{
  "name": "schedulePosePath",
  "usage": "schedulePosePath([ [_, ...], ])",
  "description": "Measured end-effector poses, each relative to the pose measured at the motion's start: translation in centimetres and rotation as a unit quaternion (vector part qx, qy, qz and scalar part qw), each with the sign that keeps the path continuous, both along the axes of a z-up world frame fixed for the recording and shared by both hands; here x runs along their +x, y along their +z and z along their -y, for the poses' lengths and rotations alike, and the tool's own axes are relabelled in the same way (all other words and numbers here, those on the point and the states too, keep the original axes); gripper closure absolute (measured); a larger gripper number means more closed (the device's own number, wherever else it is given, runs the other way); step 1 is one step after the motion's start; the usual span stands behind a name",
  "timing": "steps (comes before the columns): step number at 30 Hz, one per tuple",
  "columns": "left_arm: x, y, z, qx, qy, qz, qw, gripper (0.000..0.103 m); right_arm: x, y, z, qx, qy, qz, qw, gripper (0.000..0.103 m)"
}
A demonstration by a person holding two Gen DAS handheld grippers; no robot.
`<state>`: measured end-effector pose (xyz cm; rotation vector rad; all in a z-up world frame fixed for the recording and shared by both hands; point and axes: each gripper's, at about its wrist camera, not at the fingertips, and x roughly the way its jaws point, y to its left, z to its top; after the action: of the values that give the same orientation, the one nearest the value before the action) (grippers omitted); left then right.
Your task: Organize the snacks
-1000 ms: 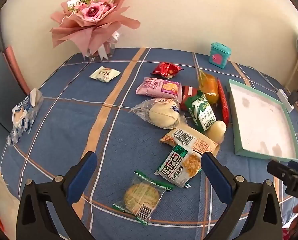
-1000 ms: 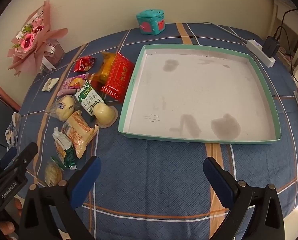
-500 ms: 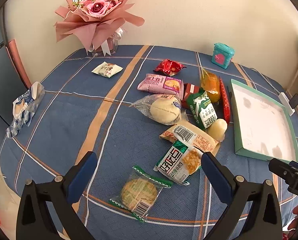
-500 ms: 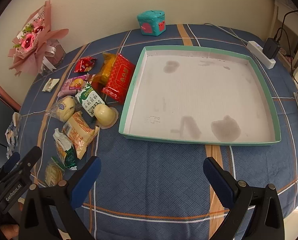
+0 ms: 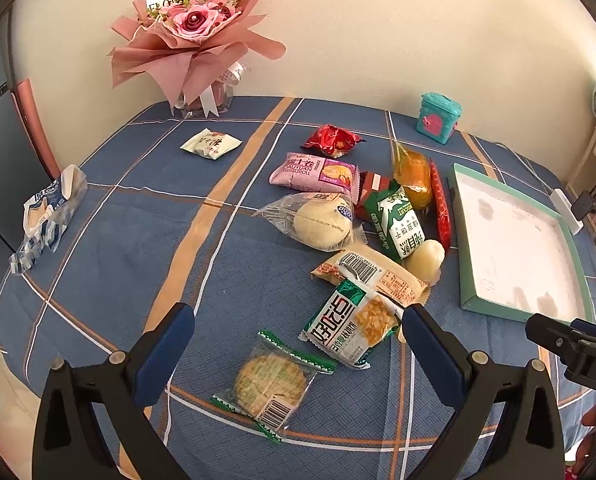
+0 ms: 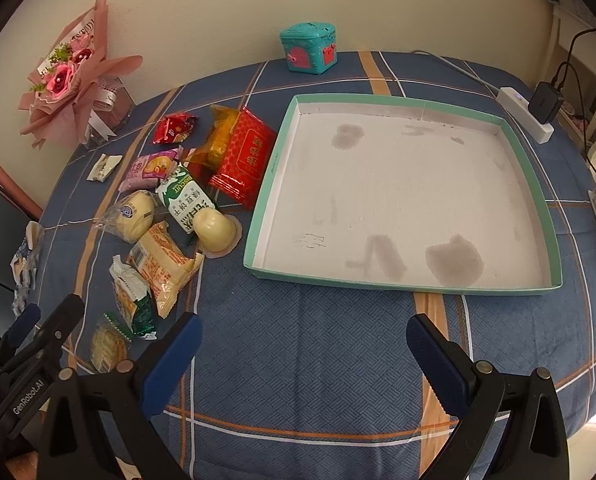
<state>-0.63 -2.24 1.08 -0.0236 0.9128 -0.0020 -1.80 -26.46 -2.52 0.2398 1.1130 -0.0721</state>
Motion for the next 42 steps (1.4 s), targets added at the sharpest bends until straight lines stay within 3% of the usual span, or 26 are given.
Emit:
schedulePosePath([
  [42,-0.09,-0.83,0.19,0.003,0.002,-0.015,0.9999,0.0,-0.09,0.54,-0.03,-0.005,-0.003,0.009,1.0,0.0],
])
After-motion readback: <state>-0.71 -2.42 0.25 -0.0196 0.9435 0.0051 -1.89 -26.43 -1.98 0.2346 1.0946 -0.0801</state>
